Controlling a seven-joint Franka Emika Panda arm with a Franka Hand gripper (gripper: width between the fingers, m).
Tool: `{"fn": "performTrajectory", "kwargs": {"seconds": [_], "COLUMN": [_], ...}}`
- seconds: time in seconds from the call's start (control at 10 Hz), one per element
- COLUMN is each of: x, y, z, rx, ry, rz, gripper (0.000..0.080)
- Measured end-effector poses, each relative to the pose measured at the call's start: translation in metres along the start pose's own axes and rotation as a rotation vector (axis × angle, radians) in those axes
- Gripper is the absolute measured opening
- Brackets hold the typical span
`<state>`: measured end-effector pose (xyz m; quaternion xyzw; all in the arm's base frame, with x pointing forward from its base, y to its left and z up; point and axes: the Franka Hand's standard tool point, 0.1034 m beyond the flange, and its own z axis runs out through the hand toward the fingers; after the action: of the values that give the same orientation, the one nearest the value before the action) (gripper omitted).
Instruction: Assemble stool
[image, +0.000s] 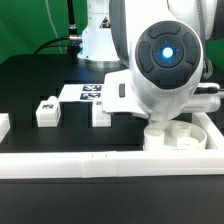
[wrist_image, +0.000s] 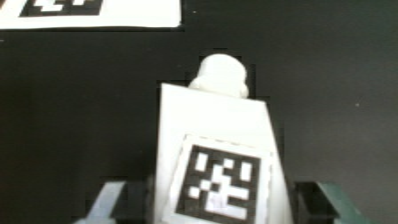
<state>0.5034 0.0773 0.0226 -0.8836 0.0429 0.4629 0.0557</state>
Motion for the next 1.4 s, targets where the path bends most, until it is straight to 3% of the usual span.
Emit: {"fn": "performTrajectory", "kwargs": {"seconds": [0.2,0.3,0.5,0.8,1.0,1.1,1.2,1.4], "x": [-0.021,-0.021,-0.018,-0.011,-0.014,-0.025,-0.023,-0.017], "y": [-0.005,-0.007,-0.007,-0.008,-0.011,-0.011,-0.014,-0.016], "z": [-0.024,-0.031,-0.024,-0.030,-0.057,-0.065,-0.080,-0.080], "rx": [-0.011,-0.015,-0.014,-0.008,0.002,0.004,0.010,0.017], "ry": [-0.035,-0.017,-0.022,0.028,0.162,0.196,0.283,0.424], "rz": [-0.012,-0.020,-0.018,-0.026,-0.041,-0.039,-0.043,-0.040], "gripper": [0.0324,0.0324,0.0324,0.0324,0.0324,0.0324,0.0324,0.0325]}}
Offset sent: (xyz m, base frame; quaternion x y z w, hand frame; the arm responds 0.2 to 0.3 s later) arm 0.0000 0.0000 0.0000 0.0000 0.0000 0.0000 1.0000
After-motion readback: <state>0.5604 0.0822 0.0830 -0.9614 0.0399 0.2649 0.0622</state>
